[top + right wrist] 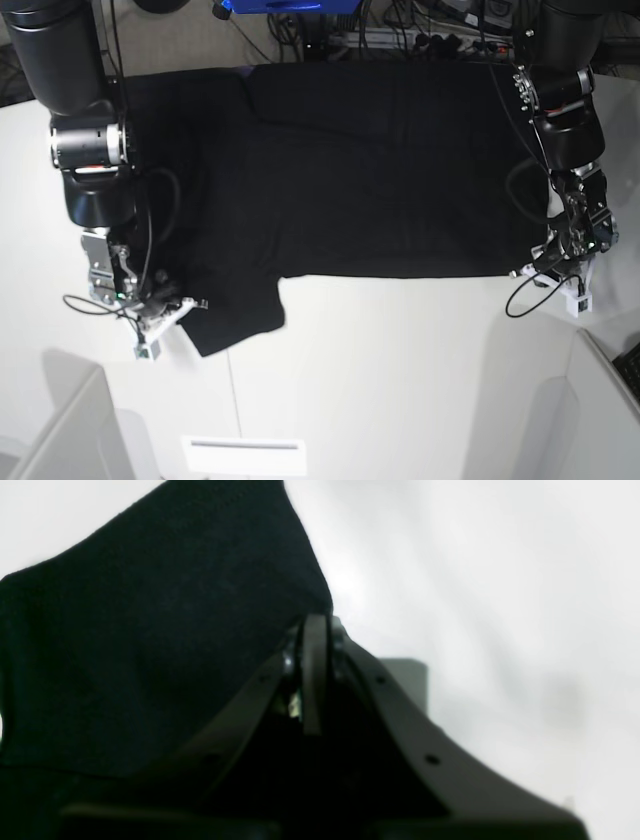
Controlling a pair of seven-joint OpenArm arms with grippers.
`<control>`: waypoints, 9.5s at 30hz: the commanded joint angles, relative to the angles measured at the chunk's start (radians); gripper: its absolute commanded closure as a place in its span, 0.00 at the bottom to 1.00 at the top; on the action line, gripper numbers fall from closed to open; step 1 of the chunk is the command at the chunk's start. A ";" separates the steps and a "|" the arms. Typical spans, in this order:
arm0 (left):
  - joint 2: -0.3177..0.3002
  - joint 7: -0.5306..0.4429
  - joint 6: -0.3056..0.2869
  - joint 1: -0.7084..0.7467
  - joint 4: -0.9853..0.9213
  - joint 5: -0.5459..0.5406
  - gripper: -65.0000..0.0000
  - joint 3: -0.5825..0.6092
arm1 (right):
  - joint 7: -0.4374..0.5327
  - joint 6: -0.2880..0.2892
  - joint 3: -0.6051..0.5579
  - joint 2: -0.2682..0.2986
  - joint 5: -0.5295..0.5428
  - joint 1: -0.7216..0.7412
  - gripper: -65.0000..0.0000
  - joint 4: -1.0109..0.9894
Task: Fold the T-shirt properly
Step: 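Grasp the other hem corner with the left gripper, then lift the hem with both grippers and fold it over toward the collar, then lay the hem down on the folded shirt and open both grippers, then move both grippers to the ends of the folded strip and grasp them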
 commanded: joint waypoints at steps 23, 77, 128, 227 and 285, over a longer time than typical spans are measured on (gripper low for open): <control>-0.004 0.045 -0.006 0.156 0.317 -0.005 1.00 -0.010 | -0.151 -0.008 0.175 0.039 -0.013 -0.146 1.00 0.380; 0.051 0.329 -0.189 0.446 0.937 -0.006 1.00 -0.194 | -0.417 -0.003 0.364 0.039 -0.014 -0.533 1.00 1.079; 0.049 0.329 -0.189 0.718 1.152 -0.006 1.00 -0.196 | -0.874 0.002 0.714 -0.076 0.047 -0.886 1.00 1.569; 0.213 0.203 -0.186 0.687 0.848 0.084 1.00 -0.155 | -0.595 0.089 0.565 -0.082 -0.151 -0.811 1.00 1.061; 0.209 0.350 -0.247 0.687 1.133 -0.075 1.00 -0.366 | -0.670 0.094 0.565 -0.121 -0.145 -0.846 1.00 1.517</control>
